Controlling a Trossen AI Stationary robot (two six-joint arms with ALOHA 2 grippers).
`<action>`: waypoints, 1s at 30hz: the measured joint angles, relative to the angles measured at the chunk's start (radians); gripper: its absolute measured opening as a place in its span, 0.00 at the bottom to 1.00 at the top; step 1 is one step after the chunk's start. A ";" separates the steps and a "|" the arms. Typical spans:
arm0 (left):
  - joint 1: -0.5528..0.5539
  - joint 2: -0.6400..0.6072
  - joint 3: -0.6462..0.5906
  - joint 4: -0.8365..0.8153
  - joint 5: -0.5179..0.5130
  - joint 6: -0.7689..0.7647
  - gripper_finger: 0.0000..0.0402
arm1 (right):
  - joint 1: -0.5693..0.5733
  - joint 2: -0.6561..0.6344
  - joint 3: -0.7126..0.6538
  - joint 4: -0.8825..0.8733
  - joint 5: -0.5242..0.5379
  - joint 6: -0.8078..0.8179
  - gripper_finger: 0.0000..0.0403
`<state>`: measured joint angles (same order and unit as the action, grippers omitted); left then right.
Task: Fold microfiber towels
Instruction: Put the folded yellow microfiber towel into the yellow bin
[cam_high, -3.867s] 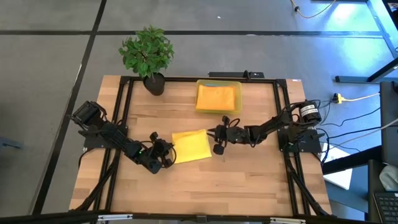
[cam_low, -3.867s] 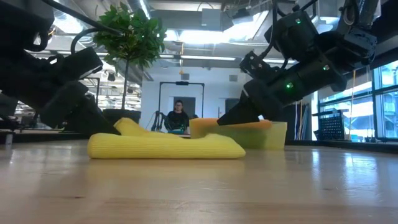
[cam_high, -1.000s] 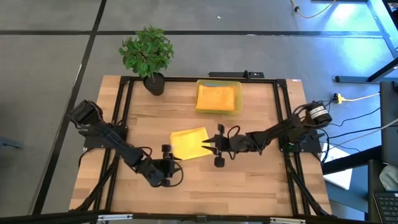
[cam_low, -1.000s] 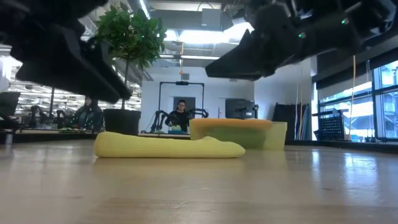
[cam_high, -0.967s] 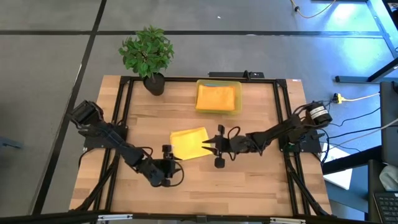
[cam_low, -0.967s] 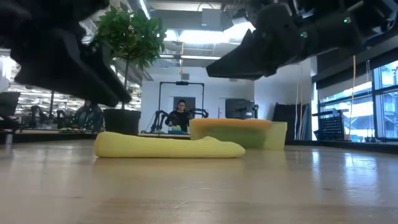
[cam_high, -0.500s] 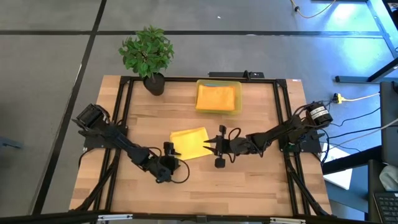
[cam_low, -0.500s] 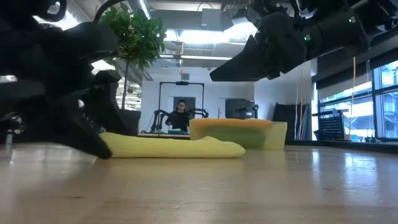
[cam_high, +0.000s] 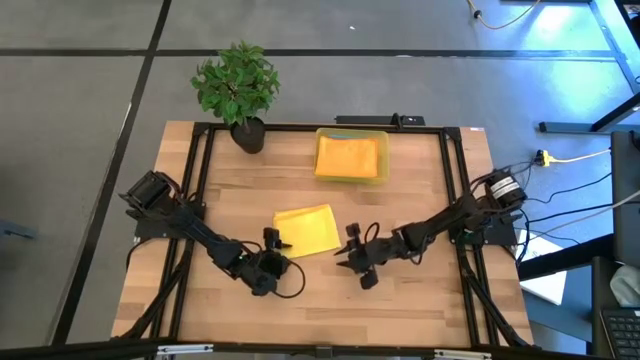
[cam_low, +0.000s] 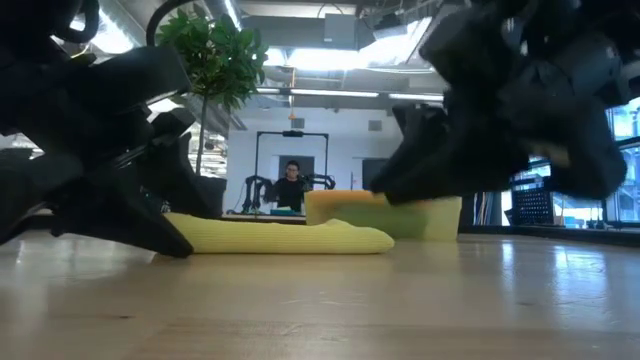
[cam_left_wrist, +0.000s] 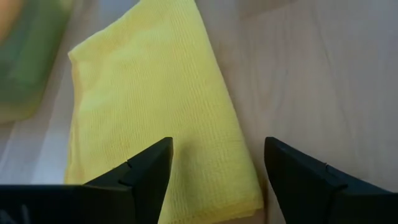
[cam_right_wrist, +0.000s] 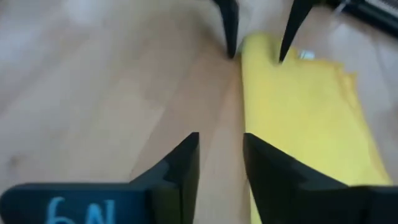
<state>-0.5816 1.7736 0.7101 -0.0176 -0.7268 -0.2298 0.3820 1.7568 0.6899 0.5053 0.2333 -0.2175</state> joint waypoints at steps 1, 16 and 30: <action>0.000 0.000 0.000 -0.001 -0.001 0.001 0.60 | 0.002 0.013 0.000 -0.003 0.001 -0.005 0.32; -0.017 -0.012 -0.003 -0.043 0.017 -0.001 0.47 | 0.002 0.103 0.005 -0.066 0.257 -0.222 0.71; -0.033 -0.080 0.017 -0.099 0.034 -0.049 0.48 | -0.021 0.110 -0.002 0.002 0.200 -0.220 0.68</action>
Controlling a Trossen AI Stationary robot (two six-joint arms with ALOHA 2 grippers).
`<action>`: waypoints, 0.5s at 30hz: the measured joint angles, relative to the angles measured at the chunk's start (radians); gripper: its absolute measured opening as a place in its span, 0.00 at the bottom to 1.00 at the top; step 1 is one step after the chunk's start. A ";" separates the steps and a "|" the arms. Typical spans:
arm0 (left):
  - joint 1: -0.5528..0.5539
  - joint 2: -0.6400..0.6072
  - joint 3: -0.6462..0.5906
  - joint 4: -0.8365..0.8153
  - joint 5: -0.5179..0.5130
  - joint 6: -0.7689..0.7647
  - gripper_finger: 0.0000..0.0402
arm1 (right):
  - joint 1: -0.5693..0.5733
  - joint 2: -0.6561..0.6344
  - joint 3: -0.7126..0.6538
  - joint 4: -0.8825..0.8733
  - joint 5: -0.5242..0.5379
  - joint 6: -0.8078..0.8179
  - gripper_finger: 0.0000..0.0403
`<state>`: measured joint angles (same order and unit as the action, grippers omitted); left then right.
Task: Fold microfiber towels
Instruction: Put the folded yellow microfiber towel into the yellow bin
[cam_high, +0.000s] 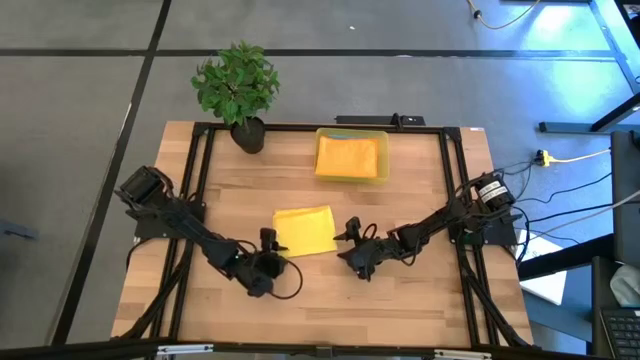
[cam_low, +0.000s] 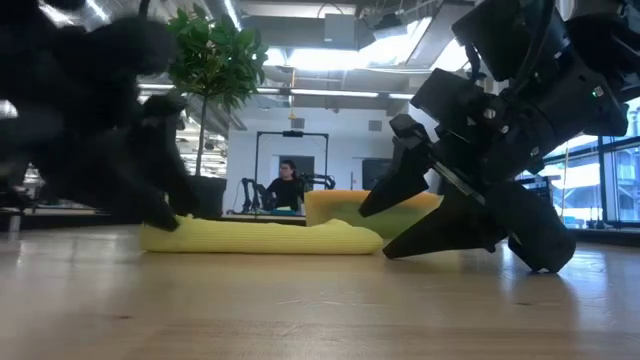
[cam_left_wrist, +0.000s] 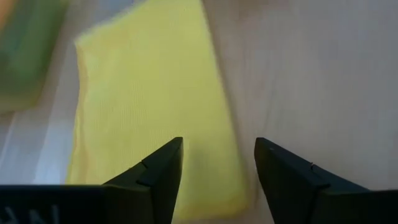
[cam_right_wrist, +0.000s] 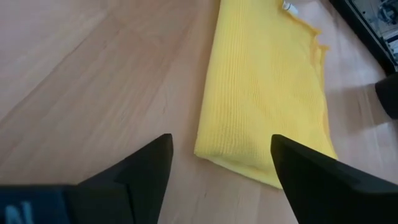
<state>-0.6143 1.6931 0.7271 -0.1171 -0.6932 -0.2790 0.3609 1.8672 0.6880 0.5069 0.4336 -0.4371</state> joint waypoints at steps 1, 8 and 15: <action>-0.003 -0.005 0.011 0.007 -0.001 0.001 0.48 | 0.000 0.001 0.000 0.009 -0.006 -0.001 0.68; -0.024 -0.012 0.058 -0.145 -0.020 -0.049 0.48 | 0.000 0.001 0.000 0.006 -0.010 0.036 0.68; -0.014 -0.009 0.044 -0.165 -0.037 -0.161 0.48 | -0.007 0.001 0.001 0.018 -0.037 0.041 0.68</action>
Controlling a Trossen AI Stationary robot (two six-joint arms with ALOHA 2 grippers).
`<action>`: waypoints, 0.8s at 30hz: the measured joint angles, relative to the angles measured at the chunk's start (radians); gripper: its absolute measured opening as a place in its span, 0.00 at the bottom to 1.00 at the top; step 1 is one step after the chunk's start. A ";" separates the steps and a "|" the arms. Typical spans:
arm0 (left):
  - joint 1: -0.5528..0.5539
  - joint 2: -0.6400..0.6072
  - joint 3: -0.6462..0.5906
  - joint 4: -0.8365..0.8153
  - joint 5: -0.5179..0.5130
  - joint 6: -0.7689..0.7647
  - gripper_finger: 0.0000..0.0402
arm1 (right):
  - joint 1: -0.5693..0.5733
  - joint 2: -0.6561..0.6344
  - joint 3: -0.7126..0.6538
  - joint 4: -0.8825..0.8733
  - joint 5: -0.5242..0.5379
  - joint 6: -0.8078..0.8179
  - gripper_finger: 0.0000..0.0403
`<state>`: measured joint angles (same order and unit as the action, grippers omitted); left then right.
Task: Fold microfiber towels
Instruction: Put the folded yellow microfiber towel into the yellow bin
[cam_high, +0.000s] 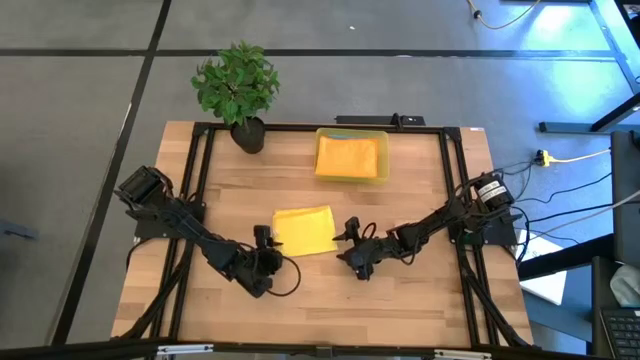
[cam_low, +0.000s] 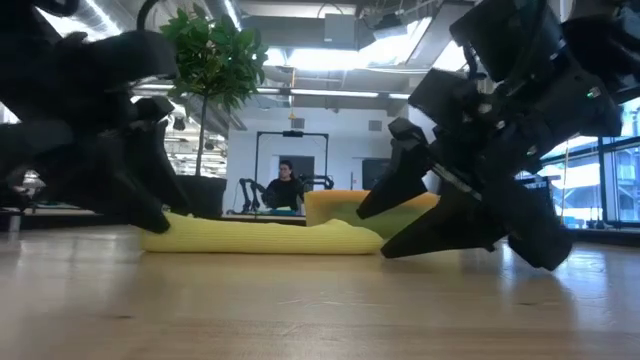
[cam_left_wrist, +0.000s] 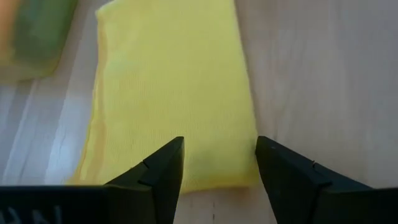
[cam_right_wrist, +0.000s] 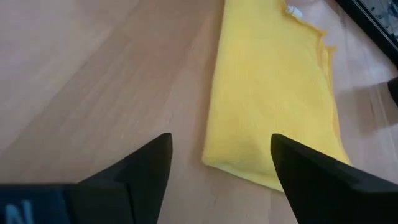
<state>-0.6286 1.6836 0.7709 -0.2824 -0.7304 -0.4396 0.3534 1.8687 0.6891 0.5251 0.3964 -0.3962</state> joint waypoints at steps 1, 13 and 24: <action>0.003 0.000 -0.006 0.015 -0.002 0.001 0.48 | -0.006 0.004 0.000 0.001 -0.001 0.000 0.68; 0.018 -0.002 -0.091 0.131 0.063 -0.012 0.48 | -0.055 0.079 0.006 0.091 -0.051 0.018 0.68; 0.010 -0.001 -0.084 0.219 0.176 0.061 0.48 | -0.058 0.081 0.004 0.101 -0.049 0.023 0.68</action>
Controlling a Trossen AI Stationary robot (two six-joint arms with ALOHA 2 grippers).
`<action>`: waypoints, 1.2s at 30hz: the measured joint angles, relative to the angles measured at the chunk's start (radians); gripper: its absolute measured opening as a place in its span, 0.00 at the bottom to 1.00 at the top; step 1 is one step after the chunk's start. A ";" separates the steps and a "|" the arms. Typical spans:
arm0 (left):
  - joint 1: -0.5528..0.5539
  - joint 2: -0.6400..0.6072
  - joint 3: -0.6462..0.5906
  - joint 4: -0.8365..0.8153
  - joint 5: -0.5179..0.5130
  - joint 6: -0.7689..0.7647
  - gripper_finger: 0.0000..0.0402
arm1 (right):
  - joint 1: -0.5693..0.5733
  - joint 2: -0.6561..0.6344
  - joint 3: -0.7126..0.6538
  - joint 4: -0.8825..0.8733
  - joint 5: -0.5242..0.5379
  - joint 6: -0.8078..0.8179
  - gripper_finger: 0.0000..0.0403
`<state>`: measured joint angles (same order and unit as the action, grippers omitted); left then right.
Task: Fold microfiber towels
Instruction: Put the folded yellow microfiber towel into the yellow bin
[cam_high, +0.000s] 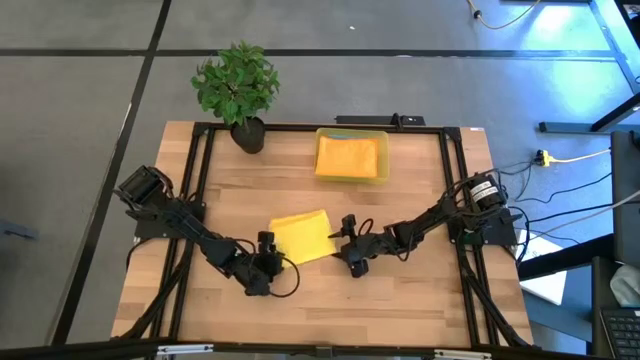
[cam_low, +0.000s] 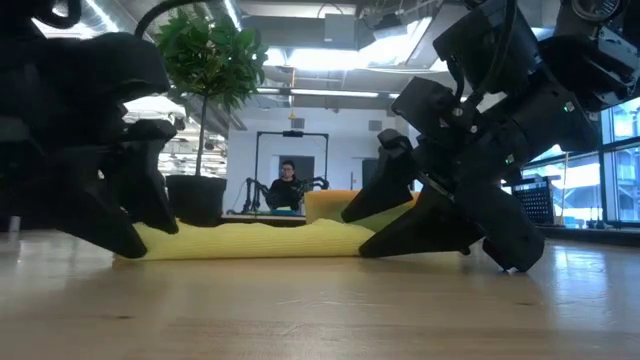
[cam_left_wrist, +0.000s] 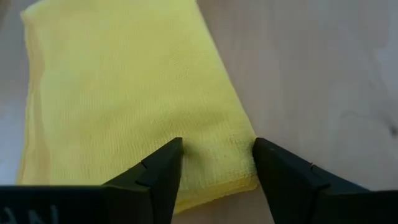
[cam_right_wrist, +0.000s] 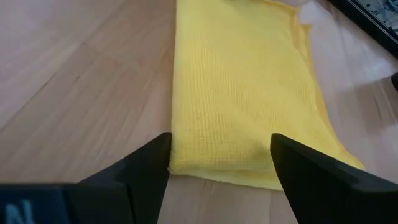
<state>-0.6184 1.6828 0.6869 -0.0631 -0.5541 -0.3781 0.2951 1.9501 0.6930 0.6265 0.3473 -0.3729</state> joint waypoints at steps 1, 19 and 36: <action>-0.002 0.001 0.004 0.000 0.002 0.014 0.48 | 0.000 0.000 0.000 0.001 0.000 0.000 0.68; -0.012 0.018 0.070 -0.098 0.030 -0.073 0.52 | -0.002 0.003 -0.001 0.009 0.003 0.030 0.68; -0.003 0.043 0.074 -0.176 -0.066 -0.087 0.66 | -0.004 0.004 0.000 0.041 -0.060 -0.019 0.59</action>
<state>-0.6216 1.7256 0.7609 -0.2394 -0.6201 -0.4652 0.2913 1.9541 0.6926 0.6676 0.2875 -0.3923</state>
